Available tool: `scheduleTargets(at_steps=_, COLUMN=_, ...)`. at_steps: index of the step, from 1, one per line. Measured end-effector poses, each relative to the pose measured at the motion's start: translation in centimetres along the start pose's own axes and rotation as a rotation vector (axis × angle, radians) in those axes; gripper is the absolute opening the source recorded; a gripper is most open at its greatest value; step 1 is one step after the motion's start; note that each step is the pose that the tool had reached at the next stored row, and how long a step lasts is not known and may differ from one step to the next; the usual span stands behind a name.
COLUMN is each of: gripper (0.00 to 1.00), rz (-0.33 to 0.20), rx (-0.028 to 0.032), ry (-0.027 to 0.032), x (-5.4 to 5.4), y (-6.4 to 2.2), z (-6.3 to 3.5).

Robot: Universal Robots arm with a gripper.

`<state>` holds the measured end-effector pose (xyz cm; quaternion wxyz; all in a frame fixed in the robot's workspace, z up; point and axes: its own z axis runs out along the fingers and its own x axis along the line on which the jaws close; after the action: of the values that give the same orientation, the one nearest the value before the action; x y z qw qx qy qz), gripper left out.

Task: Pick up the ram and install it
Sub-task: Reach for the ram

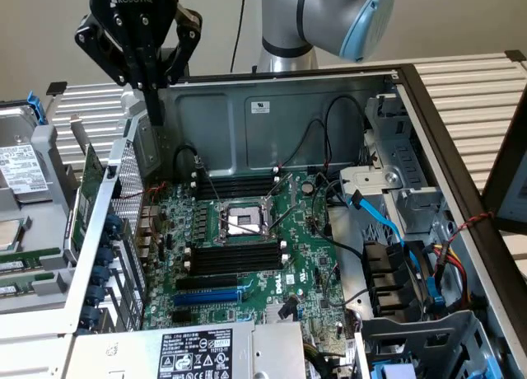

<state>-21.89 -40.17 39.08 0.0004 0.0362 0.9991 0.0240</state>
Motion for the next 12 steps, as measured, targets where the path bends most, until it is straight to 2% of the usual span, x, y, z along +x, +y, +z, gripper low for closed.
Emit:
scheduleTargets(at_steps=3, gripper=0.11, rz=0.003, rx=-0.0001, ry=-0.0002, x=0.6, y=-0.13, z=0.13)
scheduleTargets(at_steps=12, gripper=0.11, rz=0.003, rx=0.0001, ry=0.0019, x=4.7, y=-0.88, z=0.11)
